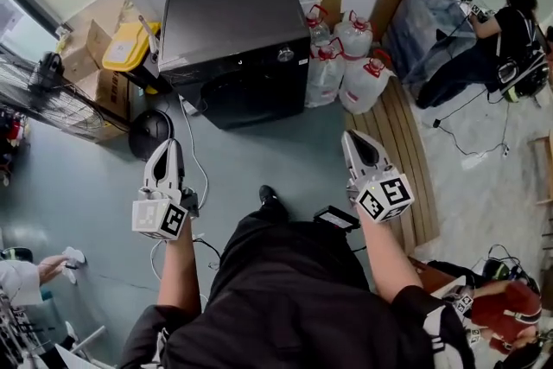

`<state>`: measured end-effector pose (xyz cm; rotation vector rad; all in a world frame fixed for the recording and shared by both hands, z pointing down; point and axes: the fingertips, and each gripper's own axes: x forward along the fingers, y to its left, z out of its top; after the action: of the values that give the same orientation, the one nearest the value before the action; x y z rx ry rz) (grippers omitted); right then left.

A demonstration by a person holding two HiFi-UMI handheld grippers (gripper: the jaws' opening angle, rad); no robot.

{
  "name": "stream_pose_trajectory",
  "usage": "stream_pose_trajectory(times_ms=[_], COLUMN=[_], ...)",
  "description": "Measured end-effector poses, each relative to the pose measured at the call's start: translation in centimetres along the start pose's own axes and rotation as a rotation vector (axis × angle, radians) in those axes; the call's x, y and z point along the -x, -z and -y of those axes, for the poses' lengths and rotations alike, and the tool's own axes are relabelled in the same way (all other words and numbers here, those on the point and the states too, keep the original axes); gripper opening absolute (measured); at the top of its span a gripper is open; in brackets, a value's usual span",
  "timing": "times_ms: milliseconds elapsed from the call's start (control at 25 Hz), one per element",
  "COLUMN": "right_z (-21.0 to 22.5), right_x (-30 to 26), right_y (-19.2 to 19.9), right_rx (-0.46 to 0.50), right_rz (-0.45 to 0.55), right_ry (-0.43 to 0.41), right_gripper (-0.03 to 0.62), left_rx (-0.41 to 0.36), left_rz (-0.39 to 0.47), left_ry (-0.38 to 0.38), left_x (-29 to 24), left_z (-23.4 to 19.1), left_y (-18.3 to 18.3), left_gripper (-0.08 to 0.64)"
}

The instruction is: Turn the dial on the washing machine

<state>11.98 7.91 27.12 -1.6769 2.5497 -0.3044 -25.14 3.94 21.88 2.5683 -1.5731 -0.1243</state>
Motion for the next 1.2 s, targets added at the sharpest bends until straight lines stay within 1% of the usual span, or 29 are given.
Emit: stream_pose_trajectory(times_ms=[120, 240, 360, 440, 600, 680, 760, 880, 1000, 1200], right_z=[-0.6, -1.2, -2.6, -3.9, -6.6, -7.8, -8.8, -10.3, -11.7, -13.6], right_x=[3.1, 5.6, 7.9, 8.7, 8.9, 8.9, 8.6, 7.6, 6.7, 6.1], right_y=[1.1, 2.4, 4.4, 5.4, 6.8, 7.2, 7.0, 6.6, 6.7, 6.8], right_rx=[0.003, -0.013, -0.036, -0.036, 0.025, 0.043, 0.055, 0.069, 0.074, 0.078], right_rz=[-0.014, -0.031, -0.063, -0.076, -0.103, -0.113, -0.119, -0.114, -0.108, -0.113], right_ry=[-0.015, -0.029, -0.048, -0.064, -0.085, -0.084, -0.076, -0.052, -0.023, -0.003], right_gripper=[0.021, 0.021, 0.021, 0.021, 0.021, 0.021, 0.021, 0.021, 0.021, 0.021], left_rx=[-0.002, 0.011, 0.021, 0.007, -0.061, -0.071, -0.056, -0.032, -0.038, -0.019], left_rz=[-0.004, -0.031, -0.065, -0.074, -0.106, -0.128, -0.137, -0.133, -0.12, -0.121], left_ry=[0.025, 0.027, 0.026, 0.027, -0.002, -0.003, 0.018, 0.068, 0.12, 0.156], left_x=[2.8, 5.2, 8.1, 9.7, 11.6, 12.1, 12.3, 11.9, 11.5, 11.9], left_z=[3.3, 5.9, 7.9, 8.7, 8.1, 7.2, 6.5, 5.7, 5.3, 3.5], left_y=[0.9, 2.4, 4.1, 4.2, 4.1, 4.5, 4.9, 4.3, 3.7, 3.6], left_gripper=[0.015, 0.015, 0.015, 0.015, 0.015, 0.015, 0.015, 0.015, 0.015, 0.014])
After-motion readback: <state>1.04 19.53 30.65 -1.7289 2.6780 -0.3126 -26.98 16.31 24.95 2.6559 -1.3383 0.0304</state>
